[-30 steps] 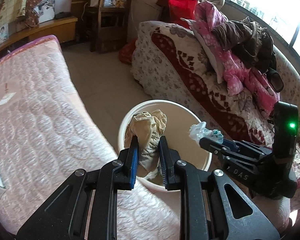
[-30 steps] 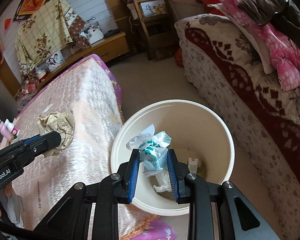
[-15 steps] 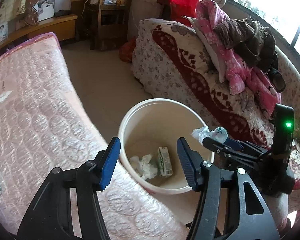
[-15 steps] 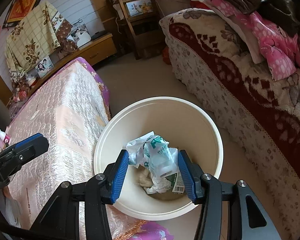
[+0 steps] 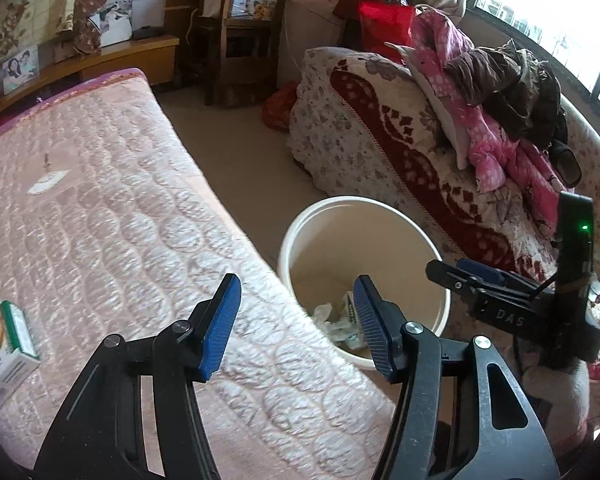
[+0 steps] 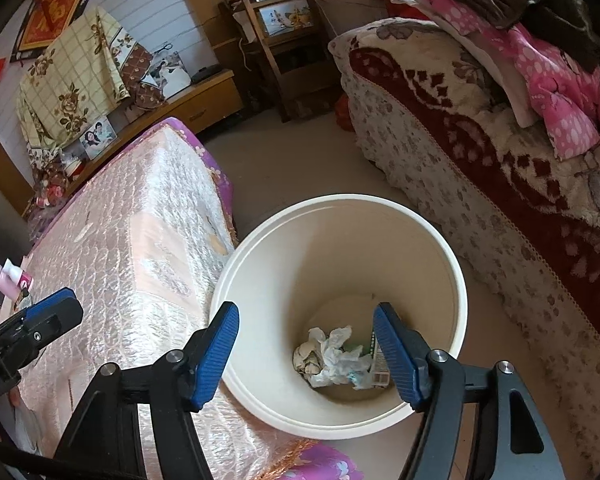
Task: Collect trash
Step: 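Move both open tools back toward the items on the bed, then grasp the white tablet box with the left tool while the right tool grasps the rainbow medicine box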
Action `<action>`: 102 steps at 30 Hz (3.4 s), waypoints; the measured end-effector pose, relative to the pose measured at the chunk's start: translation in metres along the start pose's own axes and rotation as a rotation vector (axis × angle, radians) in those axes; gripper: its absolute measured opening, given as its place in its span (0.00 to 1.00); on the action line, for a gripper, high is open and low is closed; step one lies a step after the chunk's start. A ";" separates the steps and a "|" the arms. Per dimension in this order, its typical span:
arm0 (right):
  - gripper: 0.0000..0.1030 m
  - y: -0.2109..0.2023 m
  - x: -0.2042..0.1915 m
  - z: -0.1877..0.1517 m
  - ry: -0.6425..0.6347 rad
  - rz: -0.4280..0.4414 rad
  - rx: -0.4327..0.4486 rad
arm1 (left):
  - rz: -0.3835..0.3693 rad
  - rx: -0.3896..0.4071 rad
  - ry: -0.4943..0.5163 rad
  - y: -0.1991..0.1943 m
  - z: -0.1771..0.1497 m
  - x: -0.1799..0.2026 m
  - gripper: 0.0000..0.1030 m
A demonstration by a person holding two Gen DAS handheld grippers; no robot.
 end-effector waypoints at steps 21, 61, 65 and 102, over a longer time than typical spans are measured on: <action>0.66 -0.019 -0.100 -0.030 -0.156 0.064 -0.015 | 0.179 0.053 -0.076 -0.076 -0.045 -0.073 0.55; 0.65 0.031 -0.323 -0.132 -0.533 0.241 -0.207 | 0.445 0.037 -0.364 -0.214 -0.176 -0.257 0.55; 0.59 0.055 -0.342 -0.133 -0.592 0.166 -0.213 | 0.482 0.037 -0.406 -0.233 -0.192 -0.287 0.55; 0.66 0.132 -0.458 -0.127 -0.601 0.223 -0.243 | 0.559 -0.105 -0.486 -0.176 -0.204 -0.399 0.50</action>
Point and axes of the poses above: each gripper's, at about its wrist camera, not at the fingertips, and y roughly the way its jaws point, x to its right, z to its top, the point moved 2 cm from there along y, roughly the way its jaws point, and after that the axes turned 8 degrees about y, right-handed, at the moved point
